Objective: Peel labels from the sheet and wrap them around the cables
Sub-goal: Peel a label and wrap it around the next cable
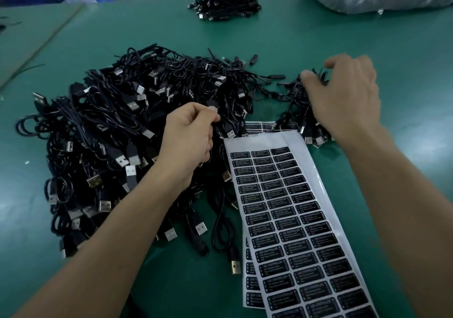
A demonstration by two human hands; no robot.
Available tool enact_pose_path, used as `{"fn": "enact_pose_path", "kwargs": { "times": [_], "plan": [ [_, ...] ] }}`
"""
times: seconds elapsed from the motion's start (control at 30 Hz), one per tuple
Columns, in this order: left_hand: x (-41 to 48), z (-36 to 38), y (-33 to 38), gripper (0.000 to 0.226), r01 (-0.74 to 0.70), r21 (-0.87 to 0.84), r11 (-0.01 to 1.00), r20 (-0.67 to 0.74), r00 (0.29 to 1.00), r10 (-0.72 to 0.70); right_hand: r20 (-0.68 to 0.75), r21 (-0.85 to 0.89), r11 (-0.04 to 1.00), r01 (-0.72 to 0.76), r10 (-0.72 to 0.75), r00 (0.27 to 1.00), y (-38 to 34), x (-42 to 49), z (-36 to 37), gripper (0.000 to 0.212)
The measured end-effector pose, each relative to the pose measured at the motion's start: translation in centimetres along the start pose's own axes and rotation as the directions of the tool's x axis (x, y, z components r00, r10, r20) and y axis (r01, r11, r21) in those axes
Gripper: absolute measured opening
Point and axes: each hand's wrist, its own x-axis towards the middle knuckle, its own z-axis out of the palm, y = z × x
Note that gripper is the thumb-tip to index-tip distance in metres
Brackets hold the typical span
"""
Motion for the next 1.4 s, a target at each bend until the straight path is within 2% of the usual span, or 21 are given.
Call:
{"fn": "enact_pose_path", "kwargs": {
  "times": [0.07, 0.1, 0.17, 0.23, 0.3, 0.37, 0.43, 0.5, 0.6, 0.7, 0.77, 0.83, 0.9, 0.97, 1.03, 1.07, 1.13, 1.27, 1.33, 1.4],
  "plan": [
    [0.0, 0.1, -0.2, 0.018, -0.010, 0.029, 1.000, -0.004, 1.000, 0.010, -0.006, 0.050, 0.987, 0.150, -0.150, 0.989, -1.0, -1.5, 0.3, 0.030],
    [0.0, 0.1, -0.2, 0.017, -0.023, 0.048, 0.999, -0.007, 1.000, 0.023, 0.042, 0.100, 0.972, 0.211, -0.216, 0.975, -1.5, -2.3, 0.7, 0.021],
    [0.0, -0.1, -0.4, 0.014, -0.068, 0.116, 0.991, -0.019, 0.997, 0.071, 0.218, 0.198, 0.945, 0.260, -0.301, 0.928, -2.2, -4.0, 1.5, 0.015],
    [0.2, -0.3, -0.5, 0.014, -0.152, 0.243, 0.958, -0.042, 0.985, 0.167, 0.349, 0.211, 0.938, 0.274, -0.334, 0.876, -2.1, -5.6, 2.6, 0.016],
    [0.2, -0.6, -0.3, 0.018, -0.269, 0.431, 0.861, -0.040, 0.948, 0.316, 0.383, 0.179, 0.944, 0.277, -0.327, 0.864, -1.5, -6.9, 3.7, 0.018],
    [-0.1, -0.9, 0.2, 0.020, -0.365, 0.626, 0.689, 0.009, 0.887, 0.461, 0.371, 0.141, 0.947, 0.290, -0.322, 0.871, -0.9, -7.7, 4.4, 0.019],
    [-0.3, -1.0, 0.5, 0.018, -0.398, 0.727, 0.560, 0.045, 0.841, 0.539, 0.352, 0.133, 0.944, 0.302, -0.330, 0.876, -0.6, -8.1, 4.7, 0.019],
    [-0.2, -0.8, 0.7, 0.023, -0.369, 0.775, 0.513, 0.057, 0.849, 0.526, 0.350, 0.136, 0.939, 0.316, -0.344, 0.871, -0.6, -8.2, 4.8, 0.021],
    [0.6, 0.3, 1.2, 0.041, -0.250, 0.875, 0.414, 0.077, 0.917, 0.392, 0.336, 0.105, 0.937, 0.334, -0.350, 0.875, -0.7, -8.1, 5.1, 0.023],
    [2.3, 1.7, 2.0, 0.044, -0.147, 0.954, 0.262, 0.055, 0.943, 0.329, 0.331, 0.075, 0.935, 0.347, -0.351, 0.876, -0.7, -8.1, 5.1, 0.023],
    [3.3, 2.2, 2.3, 0.042, -0.089, 0.974, 0.208, 0.017, 0.946, 0.322, 0.334, 0.092, 0.933, 0.347, -0.357, 0.872, -0.6, -8.2, 5.0, 0.023],
    [3.9, 2.3, 2.3, 0.036, -0.073, 0.976, 0.204, 0.004, 0.948, 0.320, 0.340, 0.096, 0.933, 0.346, -0.358, 0.870, -0.5, -8.2, 5.0, 0.023],
    [3.9, 2.0, 2.3, 0.030, -0.087, 0.961, 0.264, -0.007, 0.942, 0.336, 0.336, 0.099, 0.933, 0.347, -0.359, 0.871, -0.4, -8.2, 5.0, 0.023],
    [3.8, 1.3, 2.3, 0.029, -0.142, 0.903, 0.406, -0.014, 0.933, 0.359, 0.327, 0.097, 0.932, 0.350, -0.362, 0.873, -0.4, -8.2, 5.0, 0.024],
    [3.2, 0.8, 2.3, 0.024, -0.271, 0.745, 0.610, -0.008, 0.910, 0.414, 0.321, 0.097, 0.937, 0.336, -0.349, 0.880, -0.5, -8.1, 5.1, 0.025],
    [2.7, 0.7, 2.4, 0.020, -0.347, 0.647, 0.679, -0.021, 0.882, 0.471, 0.319, 0.097, 0.940, 0.327, -0.340, 0.884, -0.6, -8.1, 5.0, 0.025],
    [1.7, 0.6, 2.5, 0.018, -0.477, 0.496, 0.725, -0.102, 0.797, 0.595, 0.317, 0.110, 0.942, 0.318, -0.337, 0.887, -0.6, -8.0, 5.0, 0.025],
    [0.4, 0.3, 2.3, 0.023, -0.613, 0.237, 0.754, -0.279, 0.701, 0.657, 0.309, 0.162, 0.930, 0.330, -0.366, 0.878, -0.3, -8.0, 5.0, 0.023],
    [-0.1, 0.2, 2.1, 0.025, -0.713, 0.271, 0.647, -0.220, 0.609, 0.762, 0.271, 0.203, 0.919, 0.339, -0.386, 0.882, -0.2, -8.0, 5.1, 0.026],
    [-1.0, 0.3, 1.6, 0.026, -0.807, 0.394, 0.440, -0.013, 0.473, 0.881, 0.205, 0.273, 0.904, 0.329, -0.388, 0.898, -0.1, -7.9, 5.2, 0.032]
  ]
}}
